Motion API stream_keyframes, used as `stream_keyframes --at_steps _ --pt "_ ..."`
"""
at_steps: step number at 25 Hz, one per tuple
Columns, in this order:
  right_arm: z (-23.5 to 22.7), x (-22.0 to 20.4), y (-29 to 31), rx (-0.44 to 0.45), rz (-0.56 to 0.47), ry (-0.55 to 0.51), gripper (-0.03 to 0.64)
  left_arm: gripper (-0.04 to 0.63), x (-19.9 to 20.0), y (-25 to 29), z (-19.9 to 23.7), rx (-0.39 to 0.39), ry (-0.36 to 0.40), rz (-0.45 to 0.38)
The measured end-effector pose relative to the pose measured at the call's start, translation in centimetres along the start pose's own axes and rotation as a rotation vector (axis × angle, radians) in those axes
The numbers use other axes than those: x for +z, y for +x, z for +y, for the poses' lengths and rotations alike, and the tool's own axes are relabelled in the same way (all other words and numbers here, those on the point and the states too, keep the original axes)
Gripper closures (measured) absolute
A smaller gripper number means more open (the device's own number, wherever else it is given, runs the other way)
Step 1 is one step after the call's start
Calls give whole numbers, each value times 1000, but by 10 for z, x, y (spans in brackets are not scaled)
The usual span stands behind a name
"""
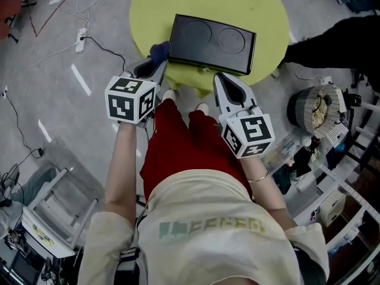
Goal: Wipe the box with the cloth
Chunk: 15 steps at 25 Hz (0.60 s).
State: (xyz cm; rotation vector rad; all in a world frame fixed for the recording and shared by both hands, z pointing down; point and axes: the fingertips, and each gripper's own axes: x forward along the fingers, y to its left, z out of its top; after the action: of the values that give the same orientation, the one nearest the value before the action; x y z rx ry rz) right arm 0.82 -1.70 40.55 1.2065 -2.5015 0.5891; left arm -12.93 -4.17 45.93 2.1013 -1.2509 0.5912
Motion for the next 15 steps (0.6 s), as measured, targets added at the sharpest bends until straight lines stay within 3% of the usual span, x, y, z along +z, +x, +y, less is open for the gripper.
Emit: stream_keyframes --at_steps 8,15 --pt "-6 4 -29 4 -40 -13 578 531 -30 -15 -11 119 -10 88" --pt "-35 -10 -63 -54 -46 13 578 531 -36 9 -44 108 3 102"
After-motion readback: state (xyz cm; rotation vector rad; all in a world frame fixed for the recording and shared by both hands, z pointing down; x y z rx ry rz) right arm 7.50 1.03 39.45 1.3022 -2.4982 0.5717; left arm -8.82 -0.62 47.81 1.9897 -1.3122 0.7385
